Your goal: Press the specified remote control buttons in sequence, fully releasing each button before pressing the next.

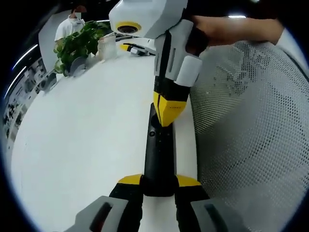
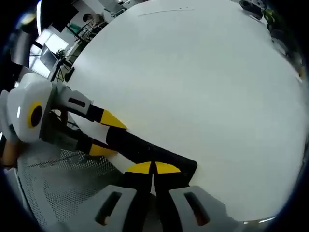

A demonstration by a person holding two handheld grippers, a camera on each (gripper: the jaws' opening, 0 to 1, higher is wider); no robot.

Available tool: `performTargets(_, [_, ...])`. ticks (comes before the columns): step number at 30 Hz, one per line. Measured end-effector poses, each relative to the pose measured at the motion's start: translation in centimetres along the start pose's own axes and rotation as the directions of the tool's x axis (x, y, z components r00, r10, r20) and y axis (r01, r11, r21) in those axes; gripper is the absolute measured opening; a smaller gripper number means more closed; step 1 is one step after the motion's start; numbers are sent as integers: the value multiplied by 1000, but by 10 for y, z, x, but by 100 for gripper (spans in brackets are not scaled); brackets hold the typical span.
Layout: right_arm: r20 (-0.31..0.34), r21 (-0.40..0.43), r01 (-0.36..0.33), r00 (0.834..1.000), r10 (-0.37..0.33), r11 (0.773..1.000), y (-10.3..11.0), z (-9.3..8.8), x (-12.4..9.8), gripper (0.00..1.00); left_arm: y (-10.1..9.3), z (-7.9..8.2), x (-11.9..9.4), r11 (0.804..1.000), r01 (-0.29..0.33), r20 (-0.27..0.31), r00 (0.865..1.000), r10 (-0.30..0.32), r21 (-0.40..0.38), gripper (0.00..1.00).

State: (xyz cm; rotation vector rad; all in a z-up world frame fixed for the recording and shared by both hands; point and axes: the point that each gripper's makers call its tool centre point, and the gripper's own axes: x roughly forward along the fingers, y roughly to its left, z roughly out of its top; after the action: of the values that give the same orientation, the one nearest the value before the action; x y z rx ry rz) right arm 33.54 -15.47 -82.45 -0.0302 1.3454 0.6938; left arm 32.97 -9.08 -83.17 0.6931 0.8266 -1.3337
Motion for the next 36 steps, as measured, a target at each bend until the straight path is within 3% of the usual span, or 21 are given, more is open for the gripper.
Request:
performTargets(14, [-47, 21, 18, 999, -17, 1000, -5, -10, -3, 0, 0, 0, 0, 1000, -4, -7, 1000, 4, 3, 24])
performTargets(25, [-43, 36, 10, 999, -9, 999, -5, -12, -3, 0, -1, -1, 0, 1000, -15, -3, 1000, 15, 2, 25])
performTargets(36, [-65, -62, 68, 995, -72, 996, -4, -11, -2, 0, -1, 0, 0, 997, -58, -1, 998, 58, -44, 25])
